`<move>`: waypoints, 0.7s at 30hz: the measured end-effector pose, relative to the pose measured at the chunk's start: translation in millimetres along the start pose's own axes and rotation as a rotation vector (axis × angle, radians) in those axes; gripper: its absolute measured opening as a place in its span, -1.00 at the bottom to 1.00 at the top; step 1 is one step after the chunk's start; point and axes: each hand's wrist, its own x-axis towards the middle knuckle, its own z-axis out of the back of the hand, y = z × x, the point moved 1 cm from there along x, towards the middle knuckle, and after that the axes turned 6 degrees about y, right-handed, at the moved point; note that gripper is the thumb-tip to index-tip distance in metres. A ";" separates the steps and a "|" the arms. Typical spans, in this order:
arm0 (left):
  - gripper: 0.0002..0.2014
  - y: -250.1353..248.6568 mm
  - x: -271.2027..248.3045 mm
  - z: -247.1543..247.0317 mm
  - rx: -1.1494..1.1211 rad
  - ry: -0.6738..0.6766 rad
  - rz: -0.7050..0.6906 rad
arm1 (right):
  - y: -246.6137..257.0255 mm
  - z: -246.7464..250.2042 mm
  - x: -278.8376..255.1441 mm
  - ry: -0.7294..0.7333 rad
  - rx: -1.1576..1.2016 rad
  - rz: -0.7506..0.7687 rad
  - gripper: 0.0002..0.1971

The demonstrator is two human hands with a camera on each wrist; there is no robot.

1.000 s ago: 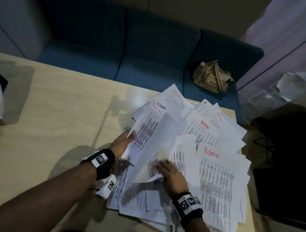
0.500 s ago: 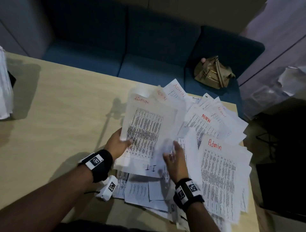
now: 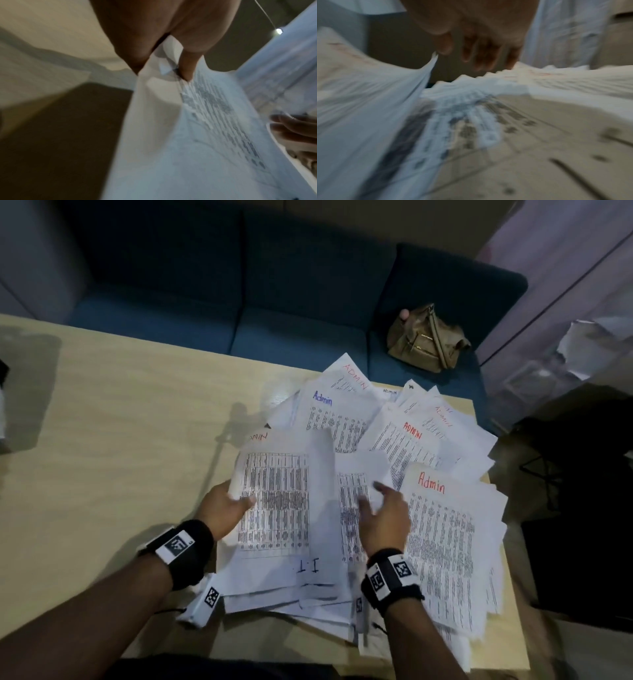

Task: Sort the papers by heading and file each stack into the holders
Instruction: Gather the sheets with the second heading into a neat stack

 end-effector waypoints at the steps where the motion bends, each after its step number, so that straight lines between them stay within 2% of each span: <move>1: -0.65 3.7 1.2 0.0 0.037 -0.005 0.007 | -12.2 5.8 2.8 -0.078 -0.066 -0.134 -0.49; 3: -0.65 12.5 1.7 0.7 0.079 0.001 0.029 | -26.6 12.2 5.2 -0.047 -0.070 -0.336 -0.30; 5: -0.62 19.2 0.3 1.2 0.072 0.007 0.049 | -28.4 10.4 7.0 0.039 0.065 -0.365 -0.21; 8: -0.63 20.1 -0.9 0.1 0.063 0.015 0.051 | -24.5 8.1 9.5 0.113 0.194 -0.298 -0.41; 11: -0.63 20.3 4.5 1.9 0.067 0.003 0.071 | -36.6 31.5 15.1 0.042 0.232 -0.274 -0.55; 13: -0.65 18.3 5.5 1.4 0.053 -0.009 0.075 | -58.5 56.6 18.7 -0.027 0.139 -0.302 -0.65; 16: -0.65 14.4 4.3 -2.1 0.087 -0.029 0.055 | -102.0 80.1 16.8 -0.097 -0.167 -0.422 -0.75; 19: -0.64 10.7 3.2 -3.7 0.111 -0.018 0.037 | -133.7 81.6 13.3 -0.159 -0.231 -0.566 -0.68; 21: -0.65 12.1 4.2 -1.9 0.125 -0.003 0.036 | -145.8 78.8 13.5 -0.112 -0.217 -0.605 -0.64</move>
